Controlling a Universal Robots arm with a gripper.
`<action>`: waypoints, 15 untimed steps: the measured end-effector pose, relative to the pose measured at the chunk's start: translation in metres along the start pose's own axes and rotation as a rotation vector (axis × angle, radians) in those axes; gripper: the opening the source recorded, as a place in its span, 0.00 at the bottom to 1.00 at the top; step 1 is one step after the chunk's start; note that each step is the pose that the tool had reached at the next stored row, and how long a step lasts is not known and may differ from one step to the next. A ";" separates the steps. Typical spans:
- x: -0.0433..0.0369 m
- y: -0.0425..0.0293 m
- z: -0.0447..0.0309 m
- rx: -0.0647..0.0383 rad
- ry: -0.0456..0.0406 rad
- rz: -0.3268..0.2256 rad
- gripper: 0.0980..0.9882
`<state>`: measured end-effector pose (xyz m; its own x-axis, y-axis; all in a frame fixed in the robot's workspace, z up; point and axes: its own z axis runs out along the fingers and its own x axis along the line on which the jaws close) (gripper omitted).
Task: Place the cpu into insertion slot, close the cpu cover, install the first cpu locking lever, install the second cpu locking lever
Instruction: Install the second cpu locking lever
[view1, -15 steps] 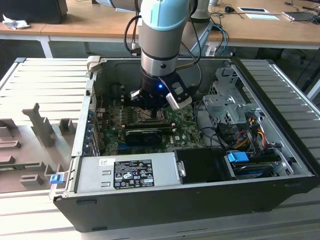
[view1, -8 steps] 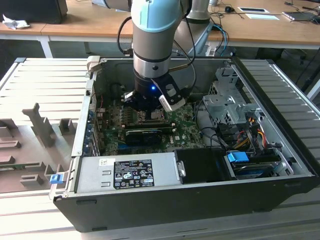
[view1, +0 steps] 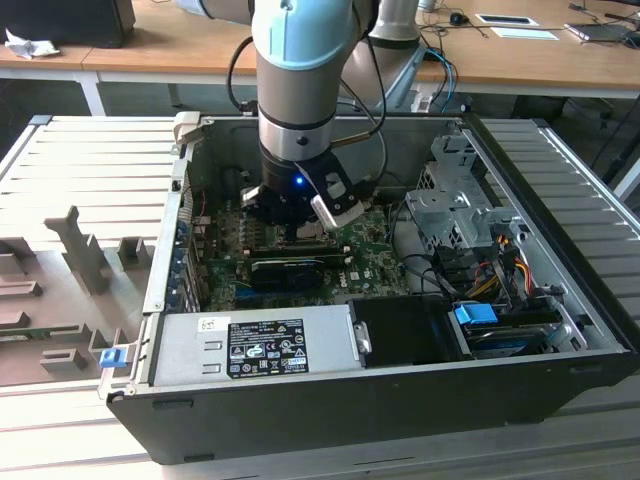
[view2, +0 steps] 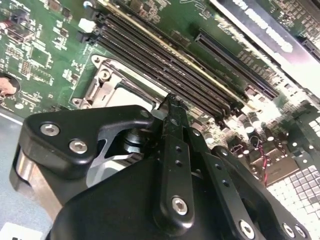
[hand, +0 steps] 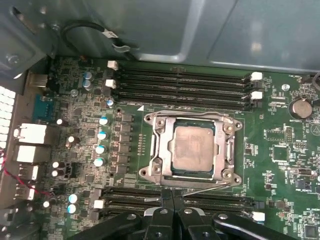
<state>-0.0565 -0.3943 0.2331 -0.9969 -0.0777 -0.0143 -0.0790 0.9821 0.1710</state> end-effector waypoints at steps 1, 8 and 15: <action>0.0012 -0.0004 0.0001 -0.002 -0.0001 0.000 0.01; 0.0047 -0.0025 0.0117 -0.010 -0.0008 0.000 0.01; 0.0112 -0.0057 0.0242 -0.026 -0.0019 0.000 0.01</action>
<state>-0.0672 -0.3966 0.2080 -0.9968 -0.0778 -0.0162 -0.0795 0.9773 0.1963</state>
